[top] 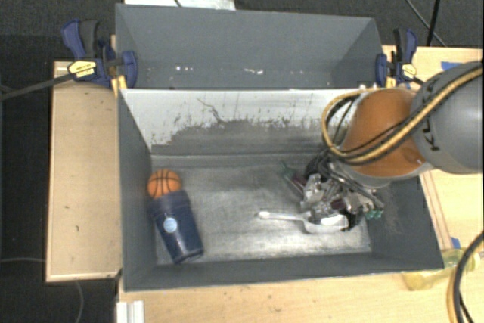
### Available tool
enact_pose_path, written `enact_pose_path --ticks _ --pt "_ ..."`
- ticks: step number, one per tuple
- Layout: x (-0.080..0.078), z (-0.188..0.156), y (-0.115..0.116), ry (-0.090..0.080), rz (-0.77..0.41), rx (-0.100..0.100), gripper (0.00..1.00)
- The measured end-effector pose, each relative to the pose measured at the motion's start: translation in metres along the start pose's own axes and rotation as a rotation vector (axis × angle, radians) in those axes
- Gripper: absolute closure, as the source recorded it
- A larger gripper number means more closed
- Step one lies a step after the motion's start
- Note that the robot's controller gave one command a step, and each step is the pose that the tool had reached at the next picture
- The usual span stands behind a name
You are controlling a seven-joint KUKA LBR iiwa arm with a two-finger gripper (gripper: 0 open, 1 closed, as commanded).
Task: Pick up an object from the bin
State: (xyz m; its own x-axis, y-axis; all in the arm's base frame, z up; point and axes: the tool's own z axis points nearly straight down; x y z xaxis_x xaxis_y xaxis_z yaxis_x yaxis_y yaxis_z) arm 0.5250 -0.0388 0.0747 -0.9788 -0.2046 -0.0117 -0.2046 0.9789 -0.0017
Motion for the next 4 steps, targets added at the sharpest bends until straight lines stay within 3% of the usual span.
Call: enact_pose_path --ticks 1,2,3,4 --pt "0.021 0.000 -0.010 -0.009 -0.195 -0.001 1.00" --pt "0.028 -0.020 -0.014 0.009 -0.319 -0.005 1.00" --pt "0.002 -0.053 -0.010 0.008 -0.162 -0.002 0.00" --pt "0.002 -0.053 -0.010 0.009 -0.161 -0.003 0.00"
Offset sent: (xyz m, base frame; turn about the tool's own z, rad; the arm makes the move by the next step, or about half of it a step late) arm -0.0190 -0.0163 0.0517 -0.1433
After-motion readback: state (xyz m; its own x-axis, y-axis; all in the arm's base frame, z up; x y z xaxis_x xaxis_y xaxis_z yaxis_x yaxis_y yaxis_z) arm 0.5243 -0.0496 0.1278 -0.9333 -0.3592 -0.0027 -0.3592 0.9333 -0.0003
